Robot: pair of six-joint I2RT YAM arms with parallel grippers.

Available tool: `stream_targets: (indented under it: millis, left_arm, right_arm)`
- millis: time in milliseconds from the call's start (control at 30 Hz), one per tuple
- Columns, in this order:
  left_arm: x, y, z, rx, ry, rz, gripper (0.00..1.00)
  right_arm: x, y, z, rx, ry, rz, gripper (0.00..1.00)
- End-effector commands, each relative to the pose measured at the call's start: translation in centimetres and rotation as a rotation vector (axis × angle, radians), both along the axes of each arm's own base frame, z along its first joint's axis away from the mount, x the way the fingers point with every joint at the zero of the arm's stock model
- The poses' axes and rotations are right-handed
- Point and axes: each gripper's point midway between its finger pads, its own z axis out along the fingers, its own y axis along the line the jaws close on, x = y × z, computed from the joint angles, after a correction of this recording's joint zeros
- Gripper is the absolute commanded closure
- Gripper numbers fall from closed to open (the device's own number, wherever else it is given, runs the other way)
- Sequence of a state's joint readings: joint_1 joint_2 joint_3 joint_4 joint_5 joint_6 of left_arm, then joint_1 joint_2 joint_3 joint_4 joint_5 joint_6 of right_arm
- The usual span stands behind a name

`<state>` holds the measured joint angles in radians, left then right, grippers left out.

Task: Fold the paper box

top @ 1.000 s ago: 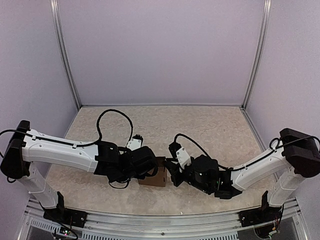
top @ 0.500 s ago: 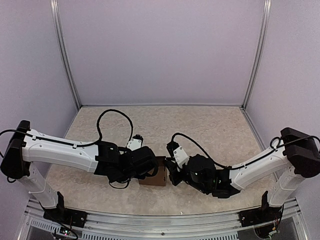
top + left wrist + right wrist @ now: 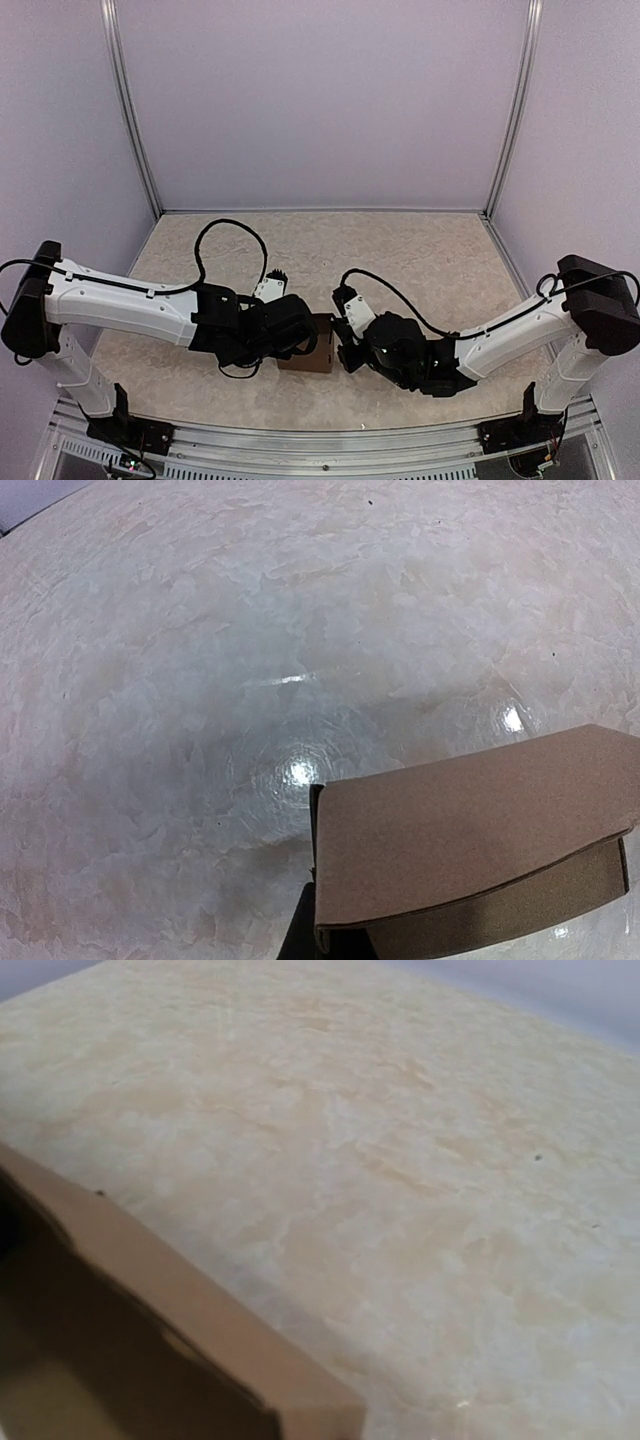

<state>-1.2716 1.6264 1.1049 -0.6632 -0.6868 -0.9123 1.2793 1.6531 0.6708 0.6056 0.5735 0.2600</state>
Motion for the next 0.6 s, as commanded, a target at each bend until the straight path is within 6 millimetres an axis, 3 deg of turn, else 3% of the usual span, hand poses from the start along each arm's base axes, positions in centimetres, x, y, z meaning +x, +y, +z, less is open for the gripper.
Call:
stream_targets:
  millis: [0,300,400,567]
  left_arm:
    - [-1.5,0.1,-2.5,0.064,0.089,-0.037,1.0]
    - [-1.5,-0.1,-2.4,0.08,0.078,-0.038,1.0]
    - [-1.5,-0.2,-2.4,0.09,0.073,-0.039,1.0]
    - [-1.5,-0.1,-2.5,0.096,0.071,-0.037,1.0]
  right_arm:
    - [-0.4,0.3,-0.1,-0.002,0.017,-0.001,0.98]
    - [-0.8,1.3,1.2,0.023,0.069,0.021,1.0]
    - [-0.9,1.3,1.5,0.029,0.082,0.019,0.93]
    - [-0.9,1.0,1.8,0.015,0.097,0.012,0.91]
